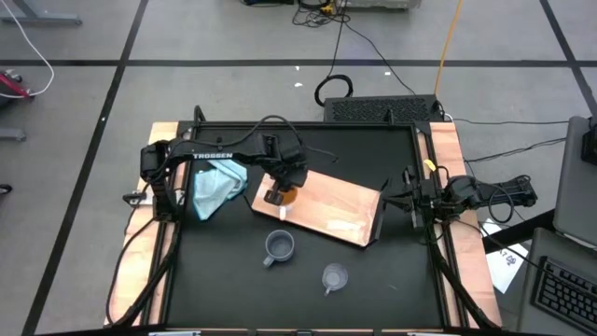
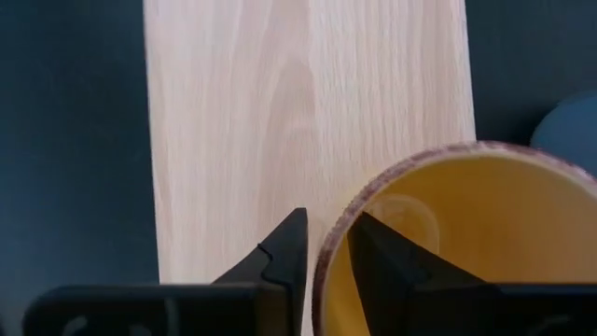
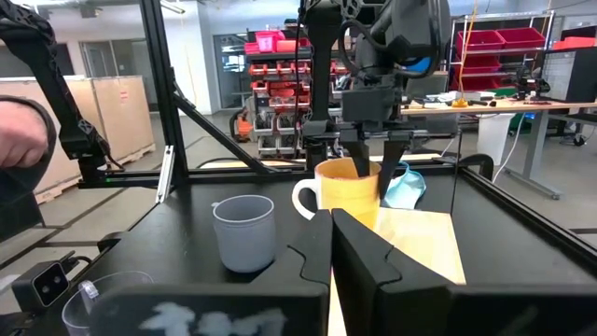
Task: Stack small to large cups/mugs on shelf
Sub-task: Put the yellow cup on the shelf, then put the gray cup on the shelf
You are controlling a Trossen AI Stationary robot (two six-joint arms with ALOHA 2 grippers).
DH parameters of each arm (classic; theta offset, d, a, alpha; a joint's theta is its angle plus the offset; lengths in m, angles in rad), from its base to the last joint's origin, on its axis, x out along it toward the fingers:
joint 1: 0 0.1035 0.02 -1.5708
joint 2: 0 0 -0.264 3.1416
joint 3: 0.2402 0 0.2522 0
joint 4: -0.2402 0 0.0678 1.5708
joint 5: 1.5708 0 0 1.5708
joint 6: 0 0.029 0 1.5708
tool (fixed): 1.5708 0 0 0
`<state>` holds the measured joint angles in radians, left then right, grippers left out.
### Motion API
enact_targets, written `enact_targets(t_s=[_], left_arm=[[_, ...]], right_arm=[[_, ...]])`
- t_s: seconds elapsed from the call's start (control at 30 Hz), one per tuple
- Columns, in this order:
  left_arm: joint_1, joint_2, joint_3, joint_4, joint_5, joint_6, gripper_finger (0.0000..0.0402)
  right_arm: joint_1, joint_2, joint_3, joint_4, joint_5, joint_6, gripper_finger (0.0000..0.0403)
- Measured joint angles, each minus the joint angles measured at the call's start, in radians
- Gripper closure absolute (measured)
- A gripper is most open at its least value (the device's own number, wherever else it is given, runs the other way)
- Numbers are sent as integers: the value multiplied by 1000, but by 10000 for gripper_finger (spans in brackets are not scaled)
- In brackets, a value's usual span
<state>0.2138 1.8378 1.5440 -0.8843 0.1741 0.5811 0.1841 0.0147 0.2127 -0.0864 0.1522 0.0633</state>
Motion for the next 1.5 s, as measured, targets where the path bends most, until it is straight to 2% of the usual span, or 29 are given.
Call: enact_targets(t_s=[0.27, 0.7, 0.8, 0.9, 0.97, 1.03, 1.2, 1.5], left_arm=[[1, 0, 28, 11, -26, -17, 318], [2, -1, 211, -148, -4, -98, 318], [-12, -2, 260, -204, -64, -119, 321], [-34, -3, 298, -321, -61, -115, 342], [-50, -18, 304, -378, -40, -92, 375], [-63, -47, 294, -387, -36, -91, 393], [-97, -179, 227, -303, -31, -85, 399], [-209, -543, -24, -61, -19, -156, 400]], right_arm=[[0, 0, 0, 0, 0, 0, 403], [0, 0, 0, 0, 0, 0, 403], [0, 0, 0, 0, 0, 0, 403], [0, 0, 0, 0, 0, 0, 403], [0, 0, 0, 0, 0, 0, 403], [0, 0, 0, 0, 0, 0, 403], [0, 0, 0, 0, 0, 0, 403], [0, 3, 0, 1, 0, 0, 403]])
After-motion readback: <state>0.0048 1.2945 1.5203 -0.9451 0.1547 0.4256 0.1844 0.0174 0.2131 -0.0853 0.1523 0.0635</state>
